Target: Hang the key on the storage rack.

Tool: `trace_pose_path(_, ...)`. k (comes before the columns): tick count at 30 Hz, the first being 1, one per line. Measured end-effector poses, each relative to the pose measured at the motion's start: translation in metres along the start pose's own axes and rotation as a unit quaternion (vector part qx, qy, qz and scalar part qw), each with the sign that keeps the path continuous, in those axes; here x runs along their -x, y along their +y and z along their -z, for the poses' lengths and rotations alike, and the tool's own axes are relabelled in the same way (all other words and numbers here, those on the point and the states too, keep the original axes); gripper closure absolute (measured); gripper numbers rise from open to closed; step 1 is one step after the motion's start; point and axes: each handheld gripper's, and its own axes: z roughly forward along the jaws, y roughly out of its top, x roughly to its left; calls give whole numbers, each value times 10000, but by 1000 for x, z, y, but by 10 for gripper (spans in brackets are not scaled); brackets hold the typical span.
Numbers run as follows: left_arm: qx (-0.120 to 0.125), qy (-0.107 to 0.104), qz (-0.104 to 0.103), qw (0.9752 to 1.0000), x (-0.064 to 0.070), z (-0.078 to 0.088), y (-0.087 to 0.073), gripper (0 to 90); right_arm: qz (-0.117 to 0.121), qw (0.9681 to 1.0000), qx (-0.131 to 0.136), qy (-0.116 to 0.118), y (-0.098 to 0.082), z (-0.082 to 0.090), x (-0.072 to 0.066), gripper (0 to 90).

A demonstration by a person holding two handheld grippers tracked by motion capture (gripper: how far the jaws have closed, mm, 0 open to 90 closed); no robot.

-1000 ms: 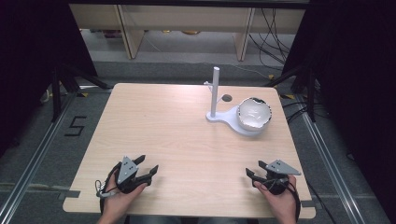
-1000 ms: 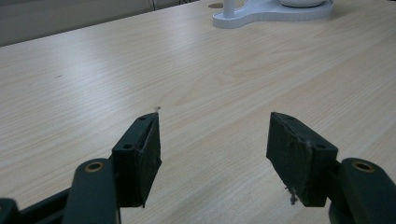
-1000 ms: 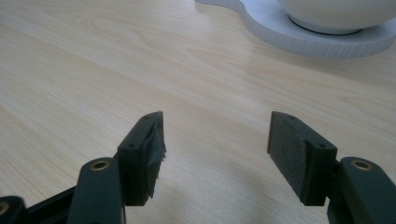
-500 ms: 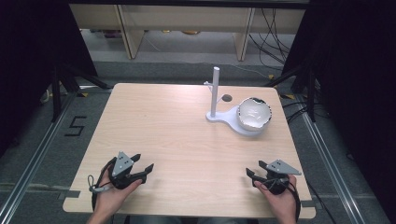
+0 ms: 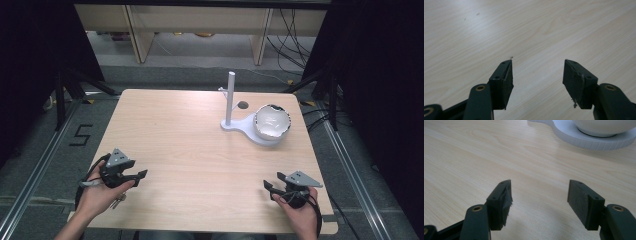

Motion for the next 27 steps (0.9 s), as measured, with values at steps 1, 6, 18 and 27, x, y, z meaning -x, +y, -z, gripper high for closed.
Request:
trace_pose_path(1, -106, -17, 70, 9999, -1, 1, -1, 418, 11, 10000, 1, -9, 0, 0, 0, 371)
trace_pose_path(6, -576, -154, 180, 9981, -7, -1, -7, 446, 61, 10000, -17, -18, 0, -1, 0, 371)
trace_pose_path(18, -1586, -264, 84, 9870, -23, -4, -7, 586, -100, 9999, -133, -26, 0, 0, -3, 372)
trace_pose_path(27, -2240, -370, 131, 9738, -28, -15, -2, 635, -93, 9999, -91, -49, 0, -1, -2, 371)
